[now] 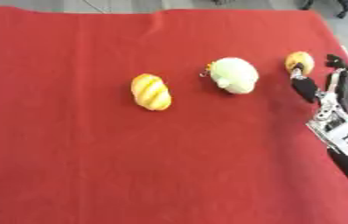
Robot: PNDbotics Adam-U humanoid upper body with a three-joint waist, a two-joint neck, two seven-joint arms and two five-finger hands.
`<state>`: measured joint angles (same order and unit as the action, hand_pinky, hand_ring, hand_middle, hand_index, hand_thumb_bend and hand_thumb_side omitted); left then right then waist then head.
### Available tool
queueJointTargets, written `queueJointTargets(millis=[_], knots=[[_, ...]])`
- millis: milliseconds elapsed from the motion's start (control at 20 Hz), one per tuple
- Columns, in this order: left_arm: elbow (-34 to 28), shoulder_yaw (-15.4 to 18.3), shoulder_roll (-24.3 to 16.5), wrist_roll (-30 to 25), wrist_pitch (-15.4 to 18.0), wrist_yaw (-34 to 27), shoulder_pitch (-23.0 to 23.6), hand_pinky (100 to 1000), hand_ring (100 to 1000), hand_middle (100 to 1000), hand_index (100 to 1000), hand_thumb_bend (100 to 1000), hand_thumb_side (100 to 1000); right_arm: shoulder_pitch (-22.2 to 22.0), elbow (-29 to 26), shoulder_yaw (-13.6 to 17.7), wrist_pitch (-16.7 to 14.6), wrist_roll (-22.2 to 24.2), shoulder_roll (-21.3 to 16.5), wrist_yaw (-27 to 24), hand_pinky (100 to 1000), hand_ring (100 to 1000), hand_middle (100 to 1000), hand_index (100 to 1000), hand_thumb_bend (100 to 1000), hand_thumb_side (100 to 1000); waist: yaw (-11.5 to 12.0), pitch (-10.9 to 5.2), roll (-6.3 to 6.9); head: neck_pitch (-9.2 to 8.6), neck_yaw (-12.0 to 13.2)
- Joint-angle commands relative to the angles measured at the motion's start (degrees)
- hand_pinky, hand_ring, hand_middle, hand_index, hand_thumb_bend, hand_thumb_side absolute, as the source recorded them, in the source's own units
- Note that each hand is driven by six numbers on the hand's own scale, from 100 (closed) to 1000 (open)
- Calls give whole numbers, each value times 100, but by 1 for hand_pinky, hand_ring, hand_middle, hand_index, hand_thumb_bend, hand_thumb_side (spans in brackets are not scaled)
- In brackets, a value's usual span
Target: Pick up the objects with one hand, pass them to the other hand, and then place them into the box on the other side of the table.
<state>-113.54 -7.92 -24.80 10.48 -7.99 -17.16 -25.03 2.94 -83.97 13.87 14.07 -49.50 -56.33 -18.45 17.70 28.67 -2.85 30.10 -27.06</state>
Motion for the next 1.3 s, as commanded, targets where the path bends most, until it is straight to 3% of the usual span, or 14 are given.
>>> queueJointTargets(millis=[50,950,1300], knots=[[-105,46,-67,-15,57,28,8,621,656,763,803,100,817,-19,52,123,161,-245,-316,-4,797,1000,790,872,236,337,9,-103,17,-62,-46],[-105,7,-68,-65,36,45,110,623,656,763,804,100,825,-45,222,104,-76,-209,-408,-203,797,1000,786,872,217,357,207,-95,20,-102,-318],[-105,-12,-79,-81,18,59,111,624,657,763,804,100,830,58,117,62,-113,-37,-441,-112,794,1000,784,871,208,364,208,-55,-1,-101,-315]])
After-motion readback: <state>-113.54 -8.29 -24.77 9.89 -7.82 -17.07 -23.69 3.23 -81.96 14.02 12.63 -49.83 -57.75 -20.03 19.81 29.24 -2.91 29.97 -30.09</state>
